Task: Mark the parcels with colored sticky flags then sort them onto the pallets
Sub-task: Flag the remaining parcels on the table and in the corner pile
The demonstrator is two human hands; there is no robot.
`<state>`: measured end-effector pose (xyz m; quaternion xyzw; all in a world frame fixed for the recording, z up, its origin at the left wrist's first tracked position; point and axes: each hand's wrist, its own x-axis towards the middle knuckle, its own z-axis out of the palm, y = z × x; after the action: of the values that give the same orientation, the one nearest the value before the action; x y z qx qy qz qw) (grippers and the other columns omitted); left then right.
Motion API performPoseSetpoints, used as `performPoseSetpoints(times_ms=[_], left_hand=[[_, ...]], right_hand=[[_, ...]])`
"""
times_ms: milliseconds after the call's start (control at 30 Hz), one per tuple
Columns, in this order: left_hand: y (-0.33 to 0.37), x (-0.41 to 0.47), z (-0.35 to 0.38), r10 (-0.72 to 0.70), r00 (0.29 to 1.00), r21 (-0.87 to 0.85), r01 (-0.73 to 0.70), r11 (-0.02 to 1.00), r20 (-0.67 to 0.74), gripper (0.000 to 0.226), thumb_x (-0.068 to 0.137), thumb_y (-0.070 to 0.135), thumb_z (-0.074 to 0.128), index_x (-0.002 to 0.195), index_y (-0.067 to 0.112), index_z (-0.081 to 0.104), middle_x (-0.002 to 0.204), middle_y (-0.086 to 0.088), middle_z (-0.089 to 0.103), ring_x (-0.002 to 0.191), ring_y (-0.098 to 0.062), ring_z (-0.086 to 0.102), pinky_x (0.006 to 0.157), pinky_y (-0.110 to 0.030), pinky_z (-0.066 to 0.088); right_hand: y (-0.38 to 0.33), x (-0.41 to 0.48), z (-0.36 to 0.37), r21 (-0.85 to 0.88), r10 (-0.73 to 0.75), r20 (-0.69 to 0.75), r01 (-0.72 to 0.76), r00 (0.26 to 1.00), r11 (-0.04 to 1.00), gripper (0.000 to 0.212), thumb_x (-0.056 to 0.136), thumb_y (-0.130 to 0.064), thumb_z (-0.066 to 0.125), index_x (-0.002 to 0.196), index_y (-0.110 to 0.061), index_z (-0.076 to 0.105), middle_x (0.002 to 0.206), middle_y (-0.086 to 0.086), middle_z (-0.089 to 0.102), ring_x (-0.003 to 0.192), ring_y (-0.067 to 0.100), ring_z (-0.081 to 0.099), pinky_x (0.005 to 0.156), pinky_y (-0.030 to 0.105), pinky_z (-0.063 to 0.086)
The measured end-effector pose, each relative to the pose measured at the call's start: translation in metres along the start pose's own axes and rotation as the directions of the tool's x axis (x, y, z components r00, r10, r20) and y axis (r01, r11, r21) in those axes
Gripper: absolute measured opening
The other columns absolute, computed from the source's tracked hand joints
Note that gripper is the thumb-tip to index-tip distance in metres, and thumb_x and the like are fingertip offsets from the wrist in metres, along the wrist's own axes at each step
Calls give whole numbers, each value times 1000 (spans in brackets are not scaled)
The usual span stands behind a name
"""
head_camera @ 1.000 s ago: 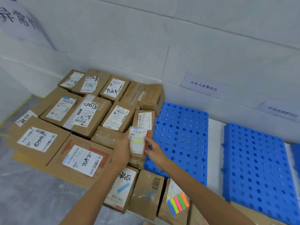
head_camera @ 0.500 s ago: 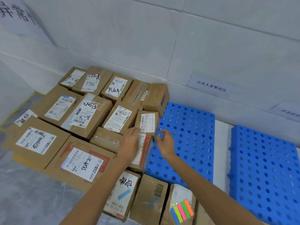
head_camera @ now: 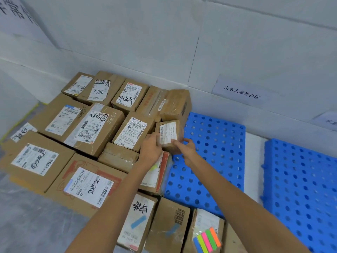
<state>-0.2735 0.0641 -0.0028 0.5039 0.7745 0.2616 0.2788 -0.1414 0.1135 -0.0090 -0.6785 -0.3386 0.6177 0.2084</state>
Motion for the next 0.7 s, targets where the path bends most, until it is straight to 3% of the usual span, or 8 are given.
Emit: performPoseSetpoints(times_ms=[133, 233, 300, 400, 467, 533, 700], left_hand=[[18, -13, -4, 51, 999, -57, -50, 997, 5, 26, 94, 10, 47, 119, 13, 54, 114, -4, 57, 95, -12, 54, 73, -18, 39], [47, -29, -9, 52, 998, -175, -47, 983, 23, 27, 97, 12, 45, 123, 11, 53, 114, -2, 59, 96, -12, 56, 75, -21, 47], [69, -43, -9, 14, 999, -301, 2, 954, 51, 30, 98, 16, 46, 126, 11, 51, 115, -2, 59, 97, -10, 54, 82, -27, 50], [101, -68, -8, -47, 992, -403, 91, 911, 116, 33, 95, 20, 51, 127, 10, 50, 99, 6, 56, 94, -14, 56, 83, -31, 49], [115, -91, -4, 7, 986, -368, 55, 928, 164, 29, 94, 23, 54, 121, 13, 52, 96, 6, 55, 90, -13, 58, 75, -30, 51], [127, -122, 3, 76, 973, -358, 8, 934, 218, 18, 93, 23, 58, 109, 20, 51, 95, 7, 53, 84, -5, 54, 69, -23, 49], [131, -200, 49, 113, 895, -365, 58, 929, 431, 17, 88, 21, 64, 96, 20, 49, 93, 15, 51, 91, -12, 56, 81, -35, 53]], right_hand=[[-13, -13, -26, 132, -13, -50, 19, 999, 991, 53, 78, -27, 75, 116, -15, 40, 125, 12, 53, 107, 25, 58, 86, 37, 52], [-21, -37, -56, 204, -20, -34, 27, 999, 979, 50, 82, -27, 71, 122, -13, 44, 124, 12, 54, 103, 25, 58, 69, 31, 53], [-20, -58, -82, 208, -41, 22, 36, 999, 977, 48, 84, -28, 69, 124, -15, 47, 123, 13, 55, 100, 25, 59, 70, 31, 54], [-6, -93, -128, 124, -69, 94, 57, 993, 991, 40, 87, -32, 65, 122, -22, 49, 118, 11, 57, 98, 25, 60, 85, 38, 53], [8, -118, -160, 39, -79, 111, 76, 991, 996, 37, 88, -37, 61, 121, -24, 49, 117, 10, 57, 102, 24, 60, 90, 42, 52], [27, -145, -192, -43, -73, 105, 78, 992, 996, 43, 89, -43, 58, 124, -22, 47, 116, 9, 58, 104, 24, 60, 90, 42, 52], [100, -209, -244, -181, -36, 14, 37, 999, 983, 44, 89, -46, 57, 119, -16, 43, 97, 2, 63, 89, 19, 66, 85, 37, 53]])
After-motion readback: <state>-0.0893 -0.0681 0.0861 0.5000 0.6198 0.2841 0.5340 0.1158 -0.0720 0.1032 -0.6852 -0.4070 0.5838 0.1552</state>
